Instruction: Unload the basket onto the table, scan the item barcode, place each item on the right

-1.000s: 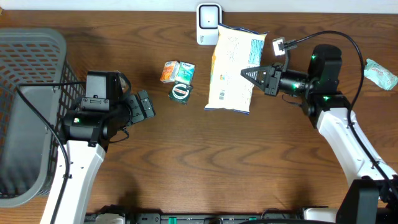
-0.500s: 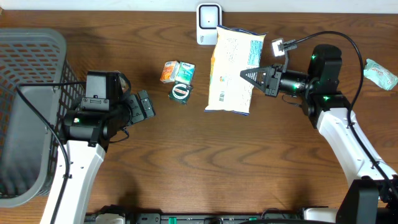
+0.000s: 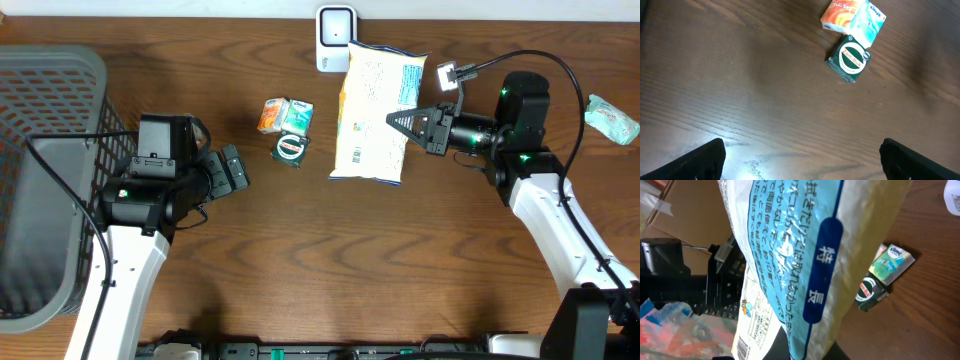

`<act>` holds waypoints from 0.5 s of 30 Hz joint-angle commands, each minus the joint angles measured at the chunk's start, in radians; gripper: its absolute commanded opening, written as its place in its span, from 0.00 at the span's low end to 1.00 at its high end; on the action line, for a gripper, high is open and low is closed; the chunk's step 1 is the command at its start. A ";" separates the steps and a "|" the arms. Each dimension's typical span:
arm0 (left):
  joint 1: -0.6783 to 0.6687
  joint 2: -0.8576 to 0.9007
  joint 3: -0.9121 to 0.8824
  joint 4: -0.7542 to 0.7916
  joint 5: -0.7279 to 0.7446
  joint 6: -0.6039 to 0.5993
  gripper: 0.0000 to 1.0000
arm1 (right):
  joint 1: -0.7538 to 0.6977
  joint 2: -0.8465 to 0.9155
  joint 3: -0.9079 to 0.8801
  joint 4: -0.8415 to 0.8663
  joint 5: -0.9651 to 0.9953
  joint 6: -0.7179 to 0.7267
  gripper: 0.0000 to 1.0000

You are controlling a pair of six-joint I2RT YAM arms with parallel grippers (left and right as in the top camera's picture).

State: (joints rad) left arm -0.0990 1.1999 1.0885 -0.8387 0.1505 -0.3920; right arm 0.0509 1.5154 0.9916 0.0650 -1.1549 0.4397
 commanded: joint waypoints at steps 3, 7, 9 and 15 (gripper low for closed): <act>0.006 0.002 0.009 -0.003 -0.013 0.003 0.97 | 0.003 -0.023 0.009 -0.010 0.003 0.008 0.01; 0.006 0.002 0.009 -0.002 -0.013 0.003 0.98 | 0.003 -0.023 0.009 -0.061 0.066 0.008 0.01; 0.006 0.002 0.009 -0.003 -0.013 0.003 0.98 | 0.003 -0.023 0.009 -0.078 0.081 0.008 0.01; 0.006 0.002 0.009 -0.002 -0.013 0.003 0.98 | 0.003 -0.023 0.009 -0.091 0.103 -0.019 0.01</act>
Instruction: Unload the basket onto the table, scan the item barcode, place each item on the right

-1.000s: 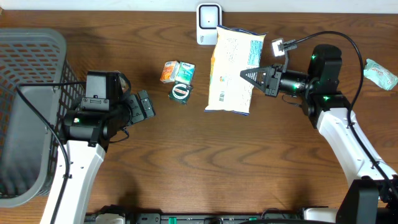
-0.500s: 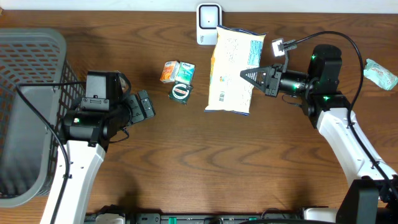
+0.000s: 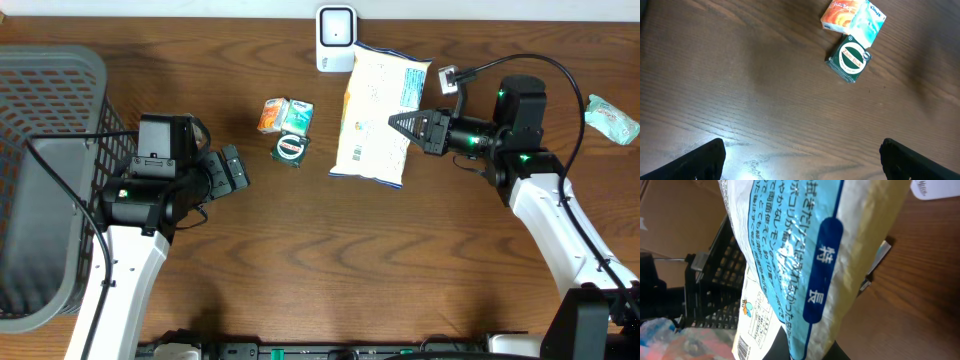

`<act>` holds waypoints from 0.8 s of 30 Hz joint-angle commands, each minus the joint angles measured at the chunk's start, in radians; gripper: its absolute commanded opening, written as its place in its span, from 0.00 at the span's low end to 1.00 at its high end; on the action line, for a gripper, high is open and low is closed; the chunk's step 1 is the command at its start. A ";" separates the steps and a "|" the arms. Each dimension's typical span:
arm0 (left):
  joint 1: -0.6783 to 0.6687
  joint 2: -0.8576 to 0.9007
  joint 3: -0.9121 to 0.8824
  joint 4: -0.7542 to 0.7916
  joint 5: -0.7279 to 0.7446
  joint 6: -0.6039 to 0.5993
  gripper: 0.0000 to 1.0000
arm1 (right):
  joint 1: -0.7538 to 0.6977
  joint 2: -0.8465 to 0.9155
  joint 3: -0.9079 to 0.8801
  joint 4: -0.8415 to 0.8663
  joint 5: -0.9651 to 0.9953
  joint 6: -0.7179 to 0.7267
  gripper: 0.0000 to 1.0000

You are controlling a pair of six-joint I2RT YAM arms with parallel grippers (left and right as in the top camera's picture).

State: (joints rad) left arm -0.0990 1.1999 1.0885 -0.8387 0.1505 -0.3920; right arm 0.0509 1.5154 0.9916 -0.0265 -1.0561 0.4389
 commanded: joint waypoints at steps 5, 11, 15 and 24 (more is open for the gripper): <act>0.006 0.002 0.009 -0.003 -0.013 0.003 0.98 | 0.003 -0.023 0.009 -0.032 0.027 -0.033 0.01; 0.006 0.002 0.009 -0.003 -0.013 0.003 0.98 | 0.003 -0.023 0.009 -0.052 0.045 -0.033 0.01; 0.006 0.002 0.009 -0.003 -0.013 0.003 0.98 | 0.003 -0.023 0.009 -0.053 0.045 -0.033 0.01; 0.006 0.002 0.009 -0.003 -0.013 0.003 0.98 | 0.003 -0.023 0.009 -0.053 0.045 -0.037 0.01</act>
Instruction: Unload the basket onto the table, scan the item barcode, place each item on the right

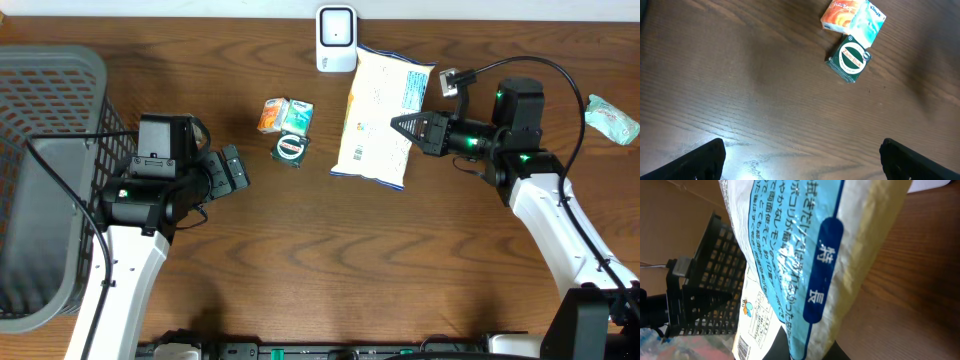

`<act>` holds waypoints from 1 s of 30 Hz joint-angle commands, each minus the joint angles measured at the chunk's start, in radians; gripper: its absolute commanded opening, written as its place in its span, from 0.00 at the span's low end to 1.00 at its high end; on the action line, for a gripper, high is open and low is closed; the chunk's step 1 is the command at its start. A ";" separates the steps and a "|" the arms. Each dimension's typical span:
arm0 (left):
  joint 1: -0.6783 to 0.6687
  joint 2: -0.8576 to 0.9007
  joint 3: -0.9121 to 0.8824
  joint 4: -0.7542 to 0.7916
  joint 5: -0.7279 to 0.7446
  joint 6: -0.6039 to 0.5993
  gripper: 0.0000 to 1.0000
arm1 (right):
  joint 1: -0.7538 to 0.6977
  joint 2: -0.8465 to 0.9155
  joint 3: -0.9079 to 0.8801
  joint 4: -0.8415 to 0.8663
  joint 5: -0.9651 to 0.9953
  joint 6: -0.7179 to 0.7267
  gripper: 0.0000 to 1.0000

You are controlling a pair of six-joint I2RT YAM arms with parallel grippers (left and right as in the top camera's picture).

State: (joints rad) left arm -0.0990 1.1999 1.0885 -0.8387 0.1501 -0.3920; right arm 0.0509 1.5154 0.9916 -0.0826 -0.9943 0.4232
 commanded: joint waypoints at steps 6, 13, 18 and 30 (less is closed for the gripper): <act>0.006 0.002 0.009 -0.002 -0.013 0.003 0.98 | 0.003 -0.023 0.009 0.003 -0.017 -0.021 0.01; 0.006 0.002 0.009 -0.003 -0.013 0.003 0.98 | 0.003 -0.023 0.009 -0.041 0.056 -0.021 0.01; 0.006 0.002 0.009 -0.002 -0.013 0.003 0.98 | 0.028 -0.023 0.009 -0.191 0.250 -0.054 0.01; 0.006 0.002 0.009 -0.002 -0.013 0.003 0.97 | 0.185 -0.023 0.051 -0.328 0.746 -0.138 0.02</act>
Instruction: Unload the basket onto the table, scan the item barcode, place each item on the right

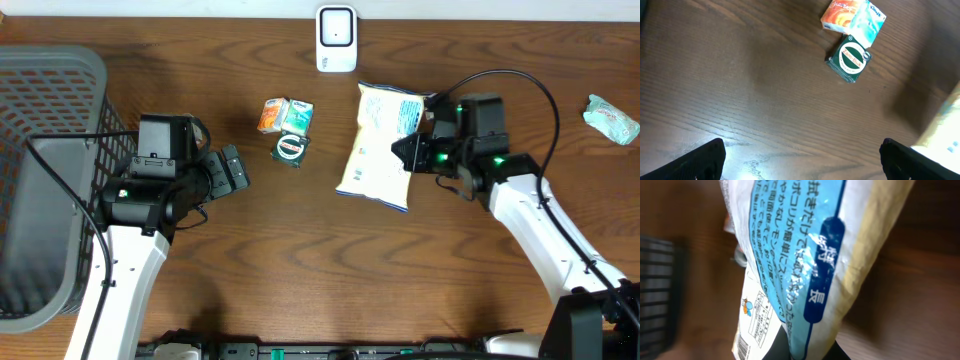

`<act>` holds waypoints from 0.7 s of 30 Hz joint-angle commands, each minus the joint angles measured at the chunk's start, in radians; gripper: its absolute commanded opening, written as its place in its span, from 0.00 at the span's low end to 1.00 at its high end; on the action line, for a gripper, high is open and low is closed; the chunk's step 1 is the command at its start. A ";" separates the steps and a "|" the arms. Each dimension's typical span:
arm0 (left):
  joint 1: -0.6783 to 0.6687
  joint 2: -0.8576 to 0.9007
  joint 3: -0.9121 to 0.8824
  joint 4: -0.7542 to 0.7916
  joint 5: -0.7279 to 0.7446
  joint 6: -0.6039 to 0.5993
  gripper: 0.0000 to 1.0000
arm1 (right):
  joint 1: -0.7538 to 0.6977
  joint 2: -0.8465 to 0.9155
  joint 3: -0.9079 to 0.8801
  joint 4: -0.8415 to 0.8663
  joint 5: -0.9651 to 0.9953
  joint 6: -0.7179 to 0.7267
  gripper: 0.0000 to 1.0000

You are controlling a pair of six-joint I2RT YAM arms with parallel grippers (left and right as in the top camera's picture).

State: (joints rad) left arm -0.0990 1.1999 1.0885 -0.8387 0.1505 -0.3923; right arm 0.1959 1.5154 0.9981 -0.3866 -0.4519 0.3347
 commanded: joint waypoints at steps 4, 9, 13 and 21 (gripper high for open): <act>0.006 0.002 0.009 -0.002 -0.013 0.003 0.98 | 0.119 -0.023 0.104 -0.097 0.455 -0.133 0.02; 0.006 0.002 0.009 -0.003 -0.013 0.003 0.98 | 0.195 -0.023 0.162 -0.092 0.740 -0.237 0.01; 0.006 0.002 0.009 -0.003 -0.013 0.003 0.98 | 0.219 -0.020 0.165 -0.009 0.873 -0.388 0.01; 0.006 0.002 0.009 -0.002 -0.013 0.003 0.98 | 0.218 0.033 0.165 -0.045 0.975 -0.500 0.01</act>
State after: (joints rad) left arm -0.0990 1.1999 1.0885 -0.8387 0.1505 -0.3920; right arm 0.4099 1.5230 1.1397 -0.4244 0.4030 -0.1059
